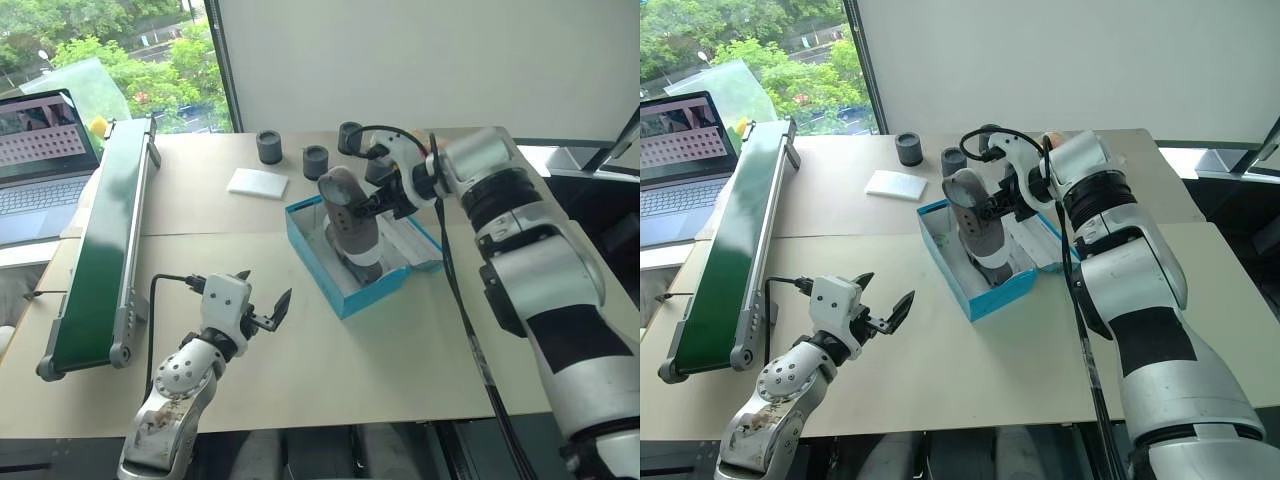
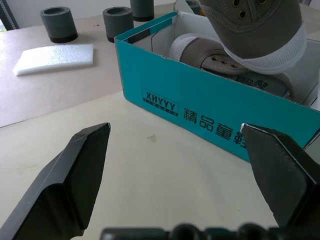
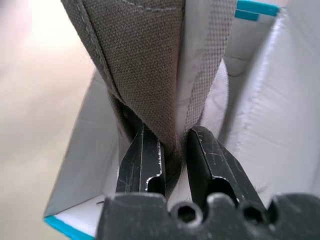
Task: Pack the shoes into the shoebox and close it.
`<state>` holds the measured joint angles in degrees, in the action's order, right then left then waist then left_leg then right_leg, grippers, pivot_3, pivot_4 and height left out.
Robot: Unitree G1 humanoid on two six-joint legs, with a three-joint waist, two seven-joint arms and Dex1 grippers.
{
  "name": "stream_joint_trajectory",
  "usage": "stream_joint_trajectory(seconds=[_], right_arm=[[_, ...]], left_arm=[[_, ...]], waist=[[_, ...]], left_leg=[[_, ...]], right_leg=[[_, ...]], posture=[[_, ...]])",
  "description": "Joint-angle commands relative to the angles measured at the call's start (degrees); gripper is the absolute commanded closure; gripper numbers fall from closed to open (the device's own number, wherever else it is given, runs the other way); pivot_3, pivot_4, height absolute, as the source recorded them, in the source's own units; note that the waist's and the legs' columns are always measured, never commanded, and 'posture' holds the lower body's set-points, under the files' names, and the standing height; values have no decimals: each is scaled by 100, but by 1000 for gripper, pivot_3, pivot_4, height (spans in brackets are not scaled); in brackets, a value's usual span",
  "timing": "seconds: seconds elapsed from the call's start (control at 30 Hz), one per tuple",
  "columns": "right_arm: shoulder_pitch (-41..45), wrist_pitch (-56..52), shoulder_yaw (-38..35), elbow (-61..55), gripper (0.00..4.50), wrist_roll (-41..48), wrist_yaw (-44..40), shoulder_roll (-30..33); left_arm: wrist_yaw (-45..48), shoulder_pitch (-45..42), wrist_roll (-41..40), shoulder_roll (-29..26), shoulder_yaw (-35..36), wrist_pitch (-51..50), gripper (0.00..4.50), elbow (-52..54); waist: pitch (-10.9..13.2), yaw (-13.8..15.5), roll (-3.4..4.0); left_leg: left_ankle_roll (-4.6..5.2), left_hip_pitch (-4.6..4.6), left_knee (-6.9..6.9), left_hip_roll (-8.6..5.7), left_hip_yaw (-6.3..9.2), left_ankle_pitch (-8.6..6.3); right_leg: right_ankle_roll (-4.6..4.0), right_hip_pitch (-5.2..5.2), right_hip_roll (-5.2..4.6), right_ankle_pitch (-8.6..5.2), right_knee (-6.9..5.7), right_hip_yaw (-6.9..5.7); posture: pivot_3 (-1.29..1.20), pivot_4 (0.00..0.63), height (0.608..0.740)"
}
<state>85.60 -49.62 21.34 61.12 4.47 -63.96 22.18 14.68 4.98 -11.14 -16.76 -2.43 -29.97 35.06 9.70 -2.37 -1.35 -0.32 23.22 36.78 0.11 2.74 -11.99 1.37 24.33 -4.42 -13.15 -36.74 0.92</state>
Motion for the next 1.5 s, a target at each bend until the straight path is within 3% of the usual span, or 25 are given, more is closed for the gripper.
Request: stream_joint_trajectory(seconds=[0.03, 0.3, 0.63, 0.77, 0.83, 0.87, 1.07, 1.1, 1.37, 1.5], right_arm=[[55, -99, -46, -250, 4145, -127, -226, -56], [-416, -77, 199, -90, 4145, -537, -227, -599], [-636, 1765, 388, 1100, 4145, -1453, 986, -1413], [-528, 1979, 216, 1293, 4145, -1560, 1147, -1598], [-439, 1971, -38, 1337, 3227, -1466, 1377, -1637], [-381, 1896, -202, 1347, 3098, -1358, 1420, -1641], [-22, 1515, -750, 1329, 844, -1156, 1324, -1583], [57, 1411, -817, 1305, 640, -1116, 1237, -1542], [579, 762, -1531, 981, 640, -732, 1052, -861], [389, 105, -1584, 150, 640, -392, -182, -262]], left_arm=[[22, -100, 20, -7, 37, 140, 21, 100], [0, -119, 15, 41, 3, 126, 21, 75], [-57, -204, 80, 200, -111, 166, 21, 8], [-55, -233, 122, 205, -139, 165, 21, -7], [-64, -235, 128, 217, -130, 162, 0, -3], [-68, -231, 136, 215, -128, 160, 0, 0], [-47, -210, 172, 211, -124, 157, 0, 9], [-38, -220, 169, 211, -117, 155, 0, 3], [67, -305, 154, 160, -95, 148, 0, -86], [167, -433, 121, 105, -74, 119, 0, -152]], waist=[[0, 3, 0], [1, -3, 3], [1, -23, 2], [-1, -56, 1], [-1, -71, 1], [0, -77, 1], [1, -72, 2], [1, -66, 2], [1, 20, 3], [1, 31, 2]], left_leg=[[0, 0, 0, 0, 0, 0], [-1, 1, 1, -1, 0, 0], [-1, -18, 1, -1, -2, 0], [-1, -42, 1, 1, -7, 0], [-2, -52, 1, 2, -8, 1], [-3, -54, 1, 3, -8, 2], [-4, -35, 1, 4, -7, 3], [-4, -32, 1, 4, -8, 3], [-4, -21, 1, 1, -3, 2], [-4, -9, 1, 1, 0, 2]], right_leg=[[0, -1, 0, 0, 0, 0], [-1, 3, -1, 0, -7, 1], [-1, -10, 0, 0, -13, 4], [-2, -23, 4, 0, -24, 11], [-5, -29, 6, 2, -29, 14], [-7, -29, 7, 4, -31, 15], [-9, -11, 8, 4, -31, 16], [-9, -8, 7, 4, -31, 16], [-7, -9, 3, 3, -16, 6], [-7, -5, 3, 3, -12, 1]], posture=[[0, 150, 740], [0, 150, 740], [0, 150, 740], [0, 150, 740], [0, 150, 740], [0, 150, 740], [0, 150, 740], [0, 150, 740], [0, 150, 740], [0, 150, 740]])
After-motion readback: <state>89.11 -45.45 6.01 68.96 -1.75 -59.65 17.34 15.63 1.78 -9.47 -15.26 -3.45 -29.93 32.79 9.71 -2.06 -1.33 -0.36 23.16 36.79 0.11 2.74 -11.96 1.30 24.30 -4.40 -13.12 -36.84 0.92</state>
